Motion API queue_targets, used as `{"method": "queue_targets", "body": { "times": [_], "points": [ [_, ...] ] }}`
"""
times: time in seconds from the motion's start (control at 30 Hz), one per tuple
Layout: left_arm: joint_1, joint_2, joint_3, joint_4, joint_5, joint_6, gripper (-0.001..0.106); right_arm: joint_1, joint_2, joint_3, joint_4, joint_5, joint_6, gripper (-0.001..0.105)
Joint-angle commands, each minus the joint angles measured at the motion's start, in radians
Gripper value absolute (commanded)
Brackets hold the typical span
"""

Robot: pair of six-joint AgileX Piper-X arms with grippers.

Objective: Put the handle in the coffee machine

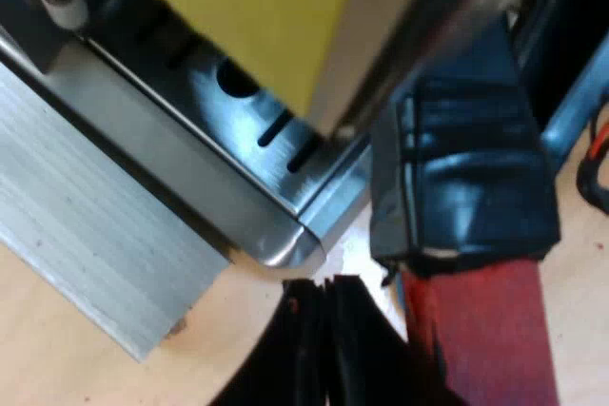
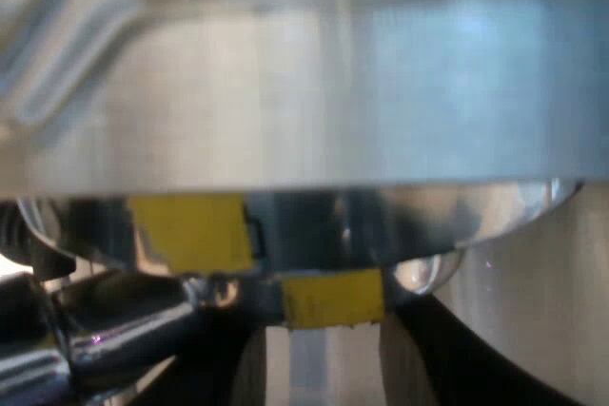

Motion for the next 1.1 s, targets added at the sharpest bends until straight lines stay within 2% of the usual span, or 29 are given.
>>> {"method": "queue_targets", "body": {
  "times": [0.03, 0.27, 0.3, 0.4, 0.83, 1.0, 1.1],
  "points": [
    [-0.017, -0.007, -0.002, 0.009, 0.062, -0.025, 0.001, 0.000, -0.038, -0.029, -0.083, -0.007, 0.008, 0.032],
    [-0.017, -0.007, 0.014, 0.033, 0.071, -0.025, 0.001, 0.022, -0.038, 0.001, -0.060, -0.007, 0.008, 0.032],
    [-0.017, -0.017, 0.055, 0.025, 0.071, -0.025, 0.001, 0.023, -0.038, 0.002, -0.060, -0.005, 0.008, 0.032],
    [-0.017, -0.030, 0.081, 0.019, 0.104, -0.025, 0.001, 0.030, -0.051, 0.034, -0.060, -0.007, 0.008, 0.032],
    [-0.017, -0.040, 0.083, 0.020, 0.133, -0.058, 0.001, 0.059, -0.164, 0.183, -0.009, -0.018, 0.008, 0.032],
    [-0.017, -0.050, 0.083, 0.020, 0.133, -0.067, 0.001, 0.087, -0.203, 0.231, 0.015, 0.000, 0.069, 0.032],
    [-0.017, -0.060, 0.083, 0.020, 0.133, -0.067, 0.001, 0.101, -0.222, 0.252, 0.025, 0.002, 0.071, 0.032]
  ]
}}
